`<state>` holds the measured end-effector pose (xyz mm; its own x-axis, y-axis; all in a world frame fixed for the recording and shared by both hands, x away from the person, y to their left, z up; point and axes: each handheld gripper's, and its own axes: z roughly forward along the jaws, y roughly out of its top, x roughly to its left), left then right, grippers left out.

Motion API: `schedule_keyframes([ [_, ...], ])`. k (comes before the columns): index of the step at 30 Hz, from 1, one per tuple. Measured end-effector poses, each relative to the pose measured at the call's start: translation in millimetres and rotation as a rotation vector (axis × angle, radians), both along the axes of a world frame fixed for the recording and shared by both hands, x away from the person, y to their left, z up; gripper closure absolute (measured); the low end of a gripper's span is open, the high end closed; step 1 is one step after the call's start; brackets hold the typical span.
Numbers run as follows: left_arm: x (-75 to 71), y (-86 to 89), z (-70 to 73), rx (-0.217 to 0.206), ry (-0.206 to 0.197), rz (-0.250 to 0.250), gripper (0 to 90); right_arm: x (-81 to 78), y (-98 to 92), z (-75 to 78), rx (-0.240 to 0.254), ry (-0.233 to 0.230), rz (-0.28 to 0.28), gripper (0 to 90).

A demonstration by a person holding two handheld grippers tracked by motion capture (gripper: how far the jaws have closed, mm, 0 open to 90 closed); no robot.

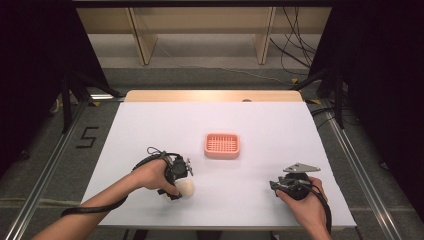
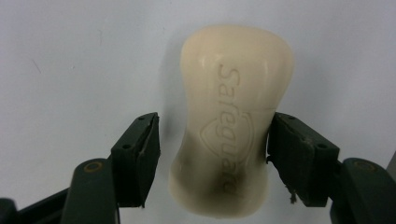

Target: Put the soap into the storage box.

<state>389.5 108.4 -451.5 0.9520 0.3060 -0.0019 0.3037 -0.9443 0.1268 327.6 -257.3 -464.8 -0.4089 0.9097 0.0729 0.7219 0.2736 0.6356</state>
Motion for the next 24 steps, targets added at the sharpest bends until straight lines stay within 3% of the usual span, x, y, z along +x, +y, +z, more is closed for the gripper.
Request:
schedule_keyframes([
  [12,4.1,-5.0,-9.3,0.035,0.027,-0.012,35.2,0.2,0.4,-0.1,0.0,0.004,0.002,60.1],
  [14,3.8,-5.3,-10.8,0.031,0.044,0.005,35.3,0.1,0.4,0.0,0.0,0.004,0.001,60.1],
  [21,5.7,-6.9,-10.1,0.048,0.026,-0.024,36.3,0.4,0.5,-0.5,-0.004,0.0,0.004,60.1],
  [22,4.2,-7.2,-10.4,0.041,0.042,-0.007,38.8,0.4,0.5,-0.5,-0.005,0.001,0.006,60.1],
  [24,4.6,-7.8,-8.8,0.04,0.027,-0.028,45.7,0.4,0.5,-0.6,-0.005,0.001,0.006,60.1],
])
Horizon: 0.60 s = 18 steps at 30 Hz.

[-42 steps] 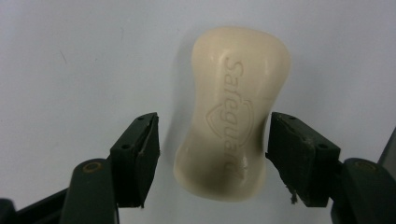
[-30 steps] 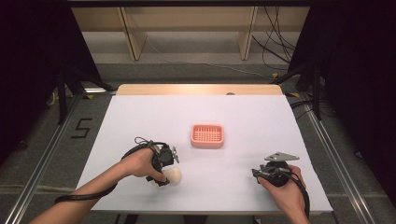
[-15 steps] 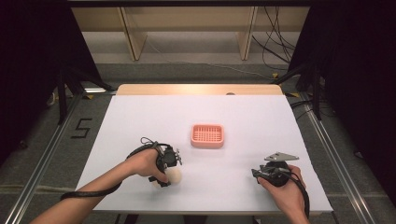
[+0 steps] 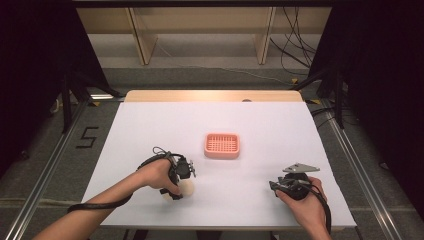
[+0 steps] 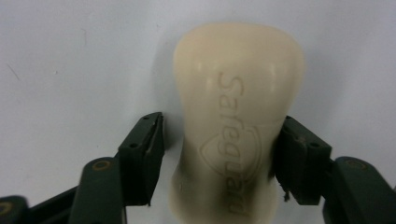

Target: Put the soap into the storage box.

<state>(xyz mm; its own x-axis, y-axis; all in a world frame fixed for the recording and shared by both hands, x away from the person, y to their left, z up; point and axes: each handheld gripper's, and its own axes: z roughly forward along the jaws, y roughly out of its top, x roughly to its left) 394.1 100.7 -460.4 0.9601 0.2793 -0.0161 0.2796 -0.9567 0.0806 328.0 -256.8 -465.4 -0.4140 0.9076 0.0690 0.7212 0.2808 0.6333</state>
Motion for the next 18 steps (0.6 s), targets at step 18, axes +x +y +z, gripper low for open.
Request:
schedule_keyframes([
  [18,-3.9,0.8,1.5,-0.01,-0.029,-0.014,49.2,1.1,-1.5,-1.4,0.0,-0.004,0.006,59.6],
])
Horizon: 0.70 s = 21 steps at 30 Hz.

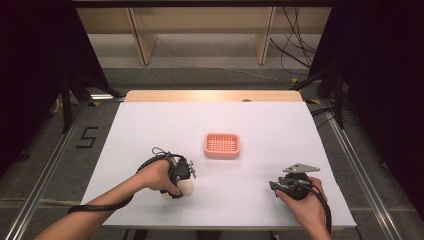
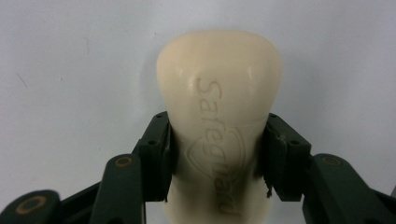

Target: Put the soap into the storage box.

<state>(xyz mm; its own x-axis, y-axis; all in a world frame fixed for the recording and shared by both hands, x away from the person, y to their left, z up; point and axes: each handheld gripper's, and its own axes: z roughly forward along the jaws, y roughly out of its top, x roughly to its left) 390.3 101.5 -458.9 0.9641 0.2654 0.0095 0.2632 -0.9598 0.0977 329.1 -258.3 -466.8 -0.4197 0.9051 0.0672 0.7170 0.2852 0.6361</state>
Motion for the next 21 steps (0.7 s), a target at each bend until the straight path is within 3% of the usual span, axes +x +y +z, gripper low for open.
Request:
schedule_keyframes([
  [6,-0.4,1.1,0.5,0.002,-0.001,-0.022,49.3,-0.7,0.5,0.4,0.0,0.006,-0.008,59.4],
  [10,-1.2,1.8,1.6,-0.004,0.01,-0.009,49.2,-0.4,0.5,0.1,0.006,0.008,-0.005,59.3],
  [13,-0.4,2.0,2.6,-0.006,0.006,-0.014,49.3,-1.0,0.7,0.5,0.004,0.009,-0.012,59.3],
  [14,1.3,2.3,3.8,-0.006,-0.014,-0.028,49.3,-0.9,0.3,0.5,0.001,0.004,-0.012,59.3],
  [21,1.3,2.8,6.2,-0.01,-0.002,-0.011,49.3,-1.0,0.1,0.8,0.002,0.002,-0.016,59.3],
])
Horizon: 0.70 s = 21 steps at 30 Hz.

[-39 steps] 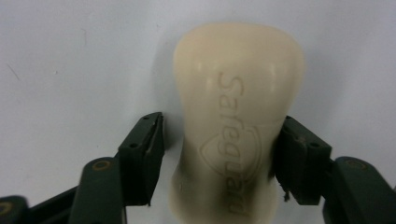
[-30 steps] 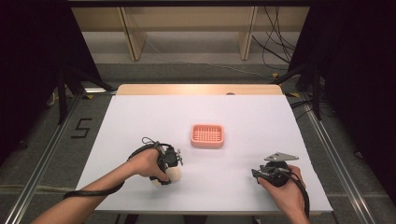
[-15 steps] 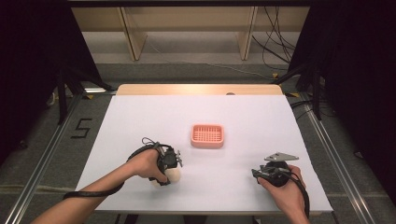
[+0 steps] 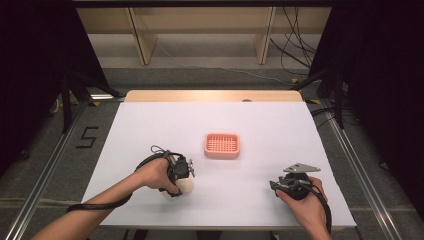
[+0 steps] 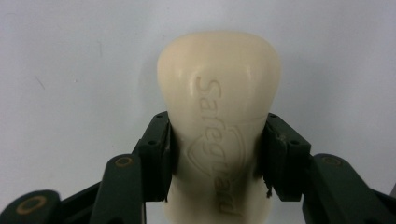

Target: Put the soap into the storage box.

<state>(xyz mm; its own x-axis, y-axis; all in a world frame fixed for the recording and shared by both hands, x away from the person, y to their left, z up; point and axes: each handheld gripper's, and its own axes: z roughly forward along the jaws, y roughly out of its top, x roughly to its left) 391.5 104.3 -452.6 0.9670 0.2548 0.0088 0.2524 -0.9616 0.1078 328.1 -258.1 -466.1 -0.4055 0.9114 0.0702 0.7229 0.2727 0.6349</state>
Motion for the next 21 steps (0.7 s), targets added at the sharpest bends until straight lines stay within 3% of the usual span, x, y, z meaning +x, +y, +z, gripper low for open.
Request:
schedule_keyframes([
  [2,2.0,0.0,2.0,0.005,-0.019,-0.019,49.3,0.0,-0.1,-0.2,0.002,0.0,-0.001,59.2],
  [4,1.6,-0.1,3.1,-0.001,-0.003,-0.004,49.3,0.0,-0.2,-0.4,0.002,0.0,-0.001,59.2],
  [7,4.4,-1.1,6.7,0.0,-0.025,-0.019,49.3,0.1,-0.6,-0.4,0.004,-0.002,-0.003,59.1],
  [17,10.0,-5.6,16.1,-0.01,-0.05,-0.035,49.3,0.4,-1.1,-1.0,0.003,-0.002,-0.003,58.9],
  [18,9.3,-6.0,16.3,-0.016,-0.037,-0.017,49.3,0.3,-1.1,-0.9,0.003,-0.002,-0.003,58.8],
  [21,11.9,-6.8,18.0,-0.013,-0.057,-0.034,49.3,0.2,-1.0,-0.9,0.003,0.0,-0.004,58.7],
])
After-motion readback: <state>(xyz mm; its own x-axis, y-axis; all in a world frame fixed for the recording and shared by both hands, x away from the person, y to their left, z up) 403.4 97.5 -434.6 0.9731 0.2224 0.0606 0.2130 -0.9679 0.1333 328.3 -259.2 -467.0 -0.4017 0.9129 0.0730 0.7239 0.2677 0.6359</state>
